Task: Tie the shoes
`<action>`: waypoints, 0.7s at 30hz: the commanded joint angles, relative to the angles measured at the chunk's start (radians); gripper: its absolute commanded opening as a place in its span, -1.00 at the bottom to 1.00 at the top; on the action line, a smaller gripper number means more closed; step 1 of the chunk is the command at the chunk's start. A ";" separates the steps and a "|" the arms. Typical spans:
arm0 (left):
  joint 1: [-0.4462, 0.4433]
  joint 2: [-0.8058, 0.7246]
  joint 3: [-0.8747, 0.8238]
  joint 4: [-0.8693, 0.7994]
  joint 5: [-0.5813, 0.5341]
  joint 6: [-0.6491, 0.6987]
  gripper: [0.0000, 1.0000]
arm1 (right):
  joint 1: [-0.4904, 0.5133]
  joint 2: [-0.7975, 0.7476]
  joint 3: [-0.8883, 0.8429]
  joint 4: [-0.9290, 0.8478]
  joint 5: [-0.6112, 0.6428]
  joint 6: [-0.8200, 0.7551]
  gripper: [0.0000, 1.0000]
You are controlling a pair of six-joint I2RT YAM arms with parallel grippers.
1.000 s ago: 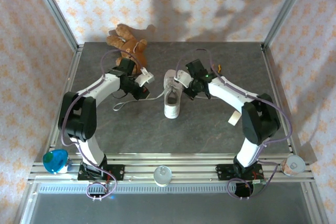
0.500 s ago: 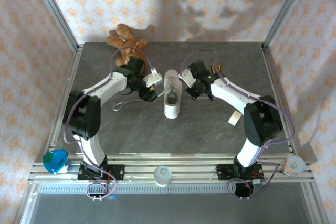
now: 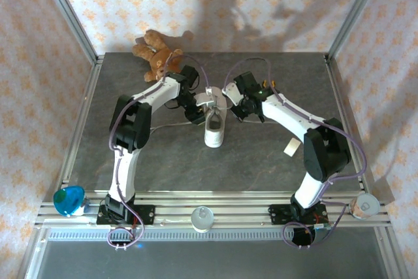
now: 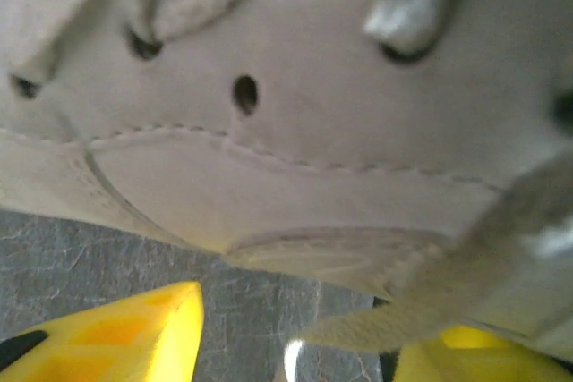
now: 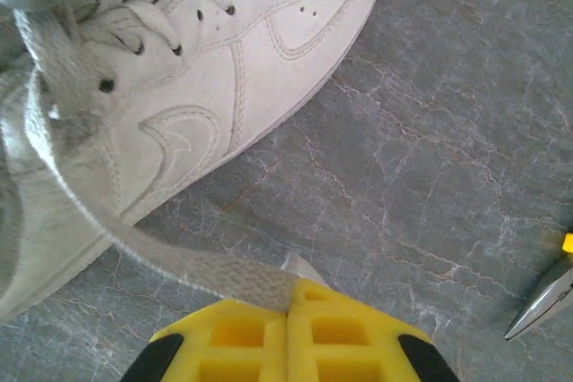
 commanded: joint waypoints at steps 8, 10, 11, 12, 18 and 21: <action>0.038 -0.081 -0.098 0.021 -0.056 -0.143 -1.00 | -0.032 -0.041 -0.024 -0.029 0.028 0.093 -1.00; 0.085 -0.146 -0.183 0.081 -0.046 -0.203 -1.00 | -0.040 -0.070 -0.043 -0.029 0.028 0.111 -1.00; 0.109 -0.179 -0.223 0.106 -0.029 -0.225 -1.00 | -0.041 -0.083 -0.055 -0.029 0.027 0.116 -1.00; 0.125 -0.204 -0.249 0.124 -0.019 -0.239 -1.00 | -0.043 -0.093 -0.065 -0.029 0.030 0.117 -1.00; 0.175 -0.320 -0.361 0.161 -0.049 -0.316 -1.00 | -0.053 -0.104 -0.079 -0.071 0.044 0.185 -1.00; 0.182 -0.353 -0.419 0.174 -0.064 -0.360 -1.00 | -0.070 -0.103 -0.087 -0.093 0.067 0.245 -1.00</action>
